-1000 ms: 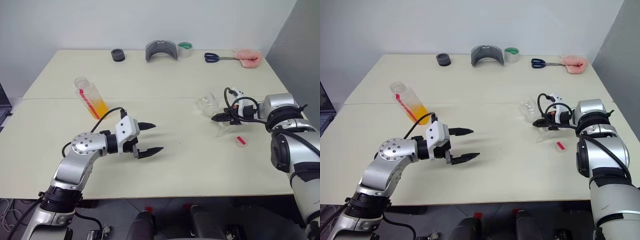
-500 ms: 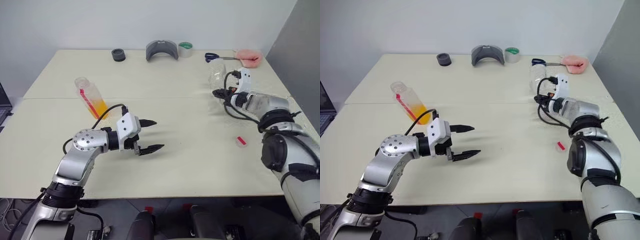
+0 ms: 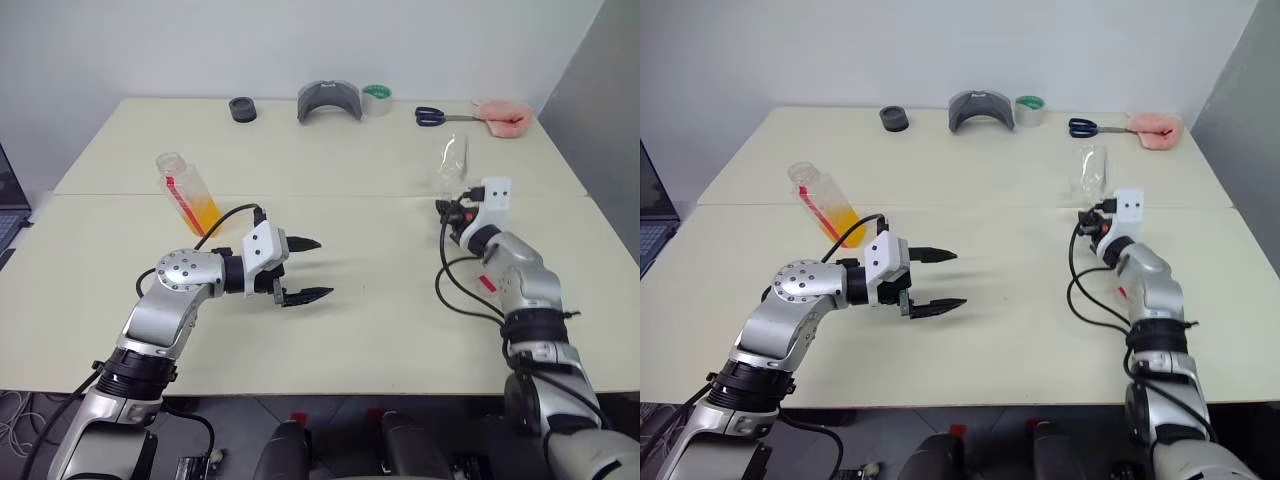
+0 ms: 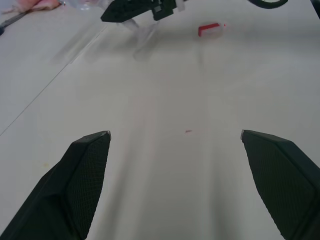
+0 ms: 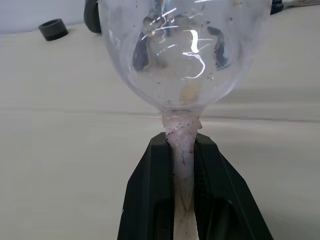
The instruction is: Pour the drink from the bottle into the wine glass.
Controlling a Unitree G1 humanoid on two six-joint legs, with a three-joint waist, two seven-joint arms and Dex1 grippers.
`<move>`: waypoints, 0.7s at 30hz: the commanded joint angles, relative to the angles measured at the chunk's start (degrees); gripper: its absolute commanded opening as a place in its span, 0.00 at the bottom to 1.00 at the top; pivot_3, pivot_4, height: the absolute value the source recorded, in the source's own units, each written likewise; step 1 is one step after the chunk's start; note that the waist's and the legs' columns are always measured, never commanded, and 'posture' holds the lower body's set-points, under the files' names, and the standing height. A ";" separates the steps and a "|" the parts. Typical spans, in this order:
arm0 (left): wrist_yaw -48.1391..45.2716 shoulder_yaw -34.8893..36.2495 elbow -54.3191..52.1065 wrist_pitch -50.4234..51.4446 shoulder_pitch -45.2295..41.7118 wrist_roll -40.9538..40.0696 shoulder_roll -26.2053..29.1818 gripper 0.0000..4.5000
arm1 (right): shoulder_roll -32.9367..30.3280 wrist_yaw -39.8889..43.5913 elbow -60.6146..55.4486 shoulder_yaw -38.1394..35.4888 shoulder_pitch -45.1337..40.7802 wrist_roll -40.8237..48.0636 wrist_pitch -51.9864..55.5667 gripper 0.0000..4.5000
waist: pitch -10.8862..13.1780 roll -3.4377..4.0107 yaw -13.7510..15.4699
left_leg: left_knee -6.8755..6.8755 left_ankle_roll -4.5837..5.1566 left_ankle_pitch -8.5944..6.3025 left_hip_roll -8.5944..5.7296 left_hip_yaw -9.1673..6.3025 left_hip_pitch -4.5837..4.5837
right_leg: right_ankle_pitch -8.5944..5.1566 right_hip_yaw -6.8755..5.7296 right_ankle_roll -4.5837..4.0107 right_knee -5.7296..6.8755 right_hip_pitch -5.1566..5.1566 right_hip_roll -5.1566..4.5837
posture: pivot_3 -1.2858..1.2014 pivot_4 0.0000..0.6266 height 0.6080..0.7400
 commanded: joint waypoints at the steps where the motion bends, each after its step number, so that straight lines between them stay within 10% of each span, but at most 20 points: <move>1: -1.08 0.09 0.06 -1.58 -1.23 0.35 0.12 1.00 | -0.36 -1.15 -7.40 1.41 5.29 0.88 6.40 0.04 | -0.01 0.00 0.01 | 0.00 0.00 0.00 0.00 -0.02 0.03 | 0.00 -0.01 0.00 0.00 0.02 0.01 | 0.52 0.24 1.00; 21: -0.84 2.40 -0.31 0.27 -0.44 -1.38 -0.08 1.00 | -0.74 -3.21 -24.99 8.71 17.06 1.44 13.16 0.04 | -0.77 -0.51 0.35 | -0.05 0.02 -0.01 0.03 -0.12 0.17 | -0.05 -0.10 -0.02 -0.08 0.19 0.08 | 0.52 0.24 1.00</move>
